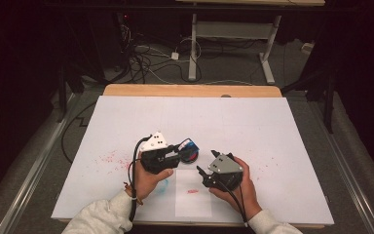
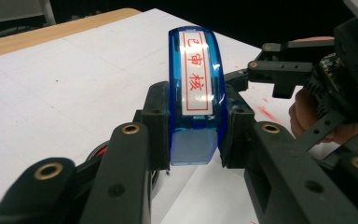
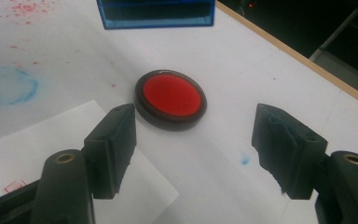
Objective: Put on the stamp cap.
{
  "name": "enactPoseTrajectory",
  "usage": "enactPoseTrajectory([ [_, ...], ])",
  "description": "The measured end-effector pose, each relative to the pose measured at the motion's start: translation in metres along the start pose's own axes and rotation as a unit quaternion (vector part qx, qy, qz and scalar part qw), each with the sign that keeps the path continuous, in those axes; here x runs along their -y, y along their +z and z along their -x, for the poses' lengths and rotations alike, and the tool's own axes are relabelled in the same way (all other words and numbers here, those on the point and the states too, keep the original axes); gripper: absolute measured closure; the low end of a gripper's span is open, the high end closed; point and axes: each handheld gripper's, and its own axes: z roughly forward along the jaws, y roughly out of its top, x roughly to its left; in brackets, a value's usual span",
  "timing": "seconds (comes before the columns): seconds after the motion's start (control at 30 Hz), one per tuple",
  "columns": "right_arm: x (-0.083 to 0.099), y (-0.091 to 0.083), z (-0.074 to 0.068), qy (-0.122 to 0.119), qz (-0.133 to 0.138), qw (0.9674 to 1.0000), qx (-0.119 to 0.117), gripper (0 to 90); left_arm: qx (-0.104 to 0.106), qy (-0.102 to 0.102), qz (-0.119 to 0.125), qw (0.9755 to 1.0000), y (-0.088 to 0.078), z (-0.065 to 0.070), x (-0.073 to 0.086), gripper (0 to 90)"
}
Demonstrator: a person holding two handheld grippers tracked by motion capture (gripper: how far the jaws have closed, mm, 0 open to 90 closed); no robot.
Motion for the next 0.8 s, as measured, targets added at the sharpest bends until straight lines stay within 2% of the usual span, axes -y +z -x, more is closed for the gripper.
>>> enactPoseTrajectory([
  [0.27, 0.003, -0.008, 0.006, -0.005, 0.0, 1.0, 0.007, 30.8, -0.014, 0.007, -0.001, 0.9999, -0.004, -0.003, -0.001, 67.5],
  [0.43, 0.005, -0.015, 0.011, -0.009, 0.0, 0.9999, 0.012, 30.7, -0.025, 0.018, -0.005, 0.9995, -0.006, -0.004, 0.0, 67.5],
  [0.8, 0.012, -0.032, 0.027, 0.001, 0.003, 0.9995, 0.032, 30.6, -0.037, 0.028, -0.013, 0.9988, -0.01, -0.006, 0.002, 67.5],
])
